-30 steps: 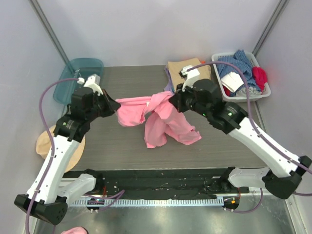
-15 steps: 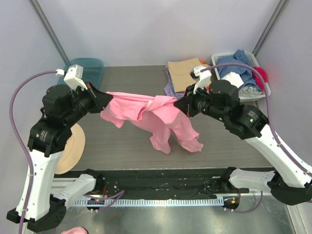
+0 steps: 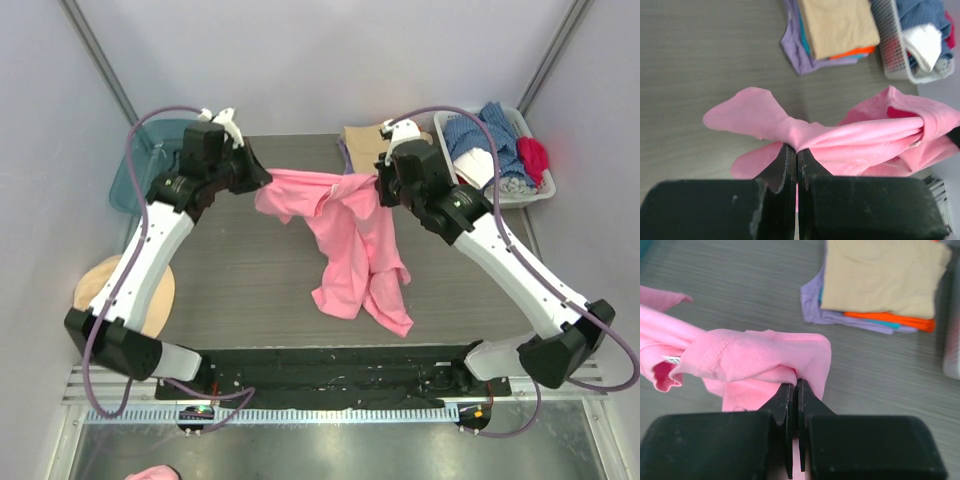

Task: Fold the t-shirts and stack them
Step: Flatten the tshirt out

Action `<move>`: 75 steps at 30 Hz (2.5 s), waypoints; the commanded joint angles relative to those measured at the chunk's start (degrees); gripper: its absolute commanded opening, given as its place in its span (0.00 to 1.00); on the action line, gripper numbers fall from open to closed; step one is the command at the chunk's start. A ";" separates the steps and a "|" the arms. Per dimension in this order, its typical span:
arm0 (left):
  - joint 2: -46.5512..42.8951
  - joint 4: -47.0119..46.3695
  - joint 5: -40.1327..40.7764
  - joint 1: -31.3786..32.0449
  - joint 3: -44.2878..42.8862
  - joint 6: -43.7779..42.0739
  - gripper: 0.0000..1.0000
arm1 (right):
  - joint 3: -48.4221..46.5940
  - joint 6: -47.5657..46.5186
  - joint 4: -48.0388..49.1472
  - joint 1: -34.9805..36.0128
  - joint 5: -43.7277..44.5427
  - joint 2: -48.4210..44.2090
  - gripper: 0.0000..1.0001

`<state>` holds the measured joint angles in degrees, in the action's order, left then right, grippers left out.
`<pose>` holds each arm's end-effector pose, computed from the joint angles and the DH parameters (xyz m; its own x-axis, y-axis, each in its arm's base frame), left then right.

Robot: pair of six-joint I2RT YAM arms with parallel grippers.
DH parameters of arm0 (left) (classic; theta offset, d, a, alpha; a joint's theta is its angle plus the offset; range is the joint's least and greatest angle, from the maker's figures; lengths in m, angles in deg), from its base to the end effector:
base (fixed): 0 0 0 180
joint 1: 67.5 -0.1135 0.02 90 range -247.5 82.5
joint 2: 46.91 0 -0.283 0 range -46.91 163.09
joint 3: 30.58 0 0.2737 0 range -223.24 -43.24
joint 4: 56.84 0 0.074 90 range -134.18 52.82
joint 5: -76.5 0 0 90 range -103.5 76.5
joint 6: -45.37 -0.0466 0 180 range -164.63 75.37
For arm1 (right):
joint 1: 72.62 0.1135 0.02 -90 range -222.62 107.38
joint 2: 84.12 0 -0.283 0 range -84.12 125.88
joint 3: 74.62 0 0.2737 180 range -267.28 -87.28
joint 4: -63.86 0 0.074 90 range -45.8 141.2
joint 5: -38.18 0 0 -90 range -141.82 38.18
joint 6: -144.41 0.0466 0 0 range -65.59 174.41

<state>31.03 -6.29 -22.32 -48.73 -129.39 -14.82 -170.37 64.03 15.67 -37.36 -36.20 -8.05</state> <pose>0.3015 -0.1100 0.4283 -0.6276 -0.3056 -0.7161 0.1523 0.8538 -0.4978 0.2637 0.1711 0.4236 -0.4449 -0.1174 -0.8879 -0.2925 0.9560 0.0201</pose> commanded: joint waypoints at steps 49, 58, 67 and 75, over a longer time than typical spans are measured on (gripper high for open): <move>-19.57 -11.26 10.58 -1.10 42.20 9.05 0.00 | 24.73 17.88 11.53 4.73 13.65 6.61 0.79; -20.54 -11.61 10.49 -1.10 44.05 10.10 0.00 | 26.13 17.70 15.22 4.02 10.32 16.03 0.79; -13.44 -16.61 9.26 -1.19 43.52 10.36 0.00 | 38.87 19.98 16.98 4.55 -0.67 9.55 0.75; 1.86 -25.75 4.00 -1.10 35.72 10.19 0.00 | 45.82 27.01 17.16 15.70 -3.75 5.05 0.75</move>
<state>26.83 -23.05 -14.58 -49.56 -86.92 -4.49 -127.01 84.95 33.26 -27.19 -34.39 -2.08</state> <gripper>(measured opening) 0.020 0.753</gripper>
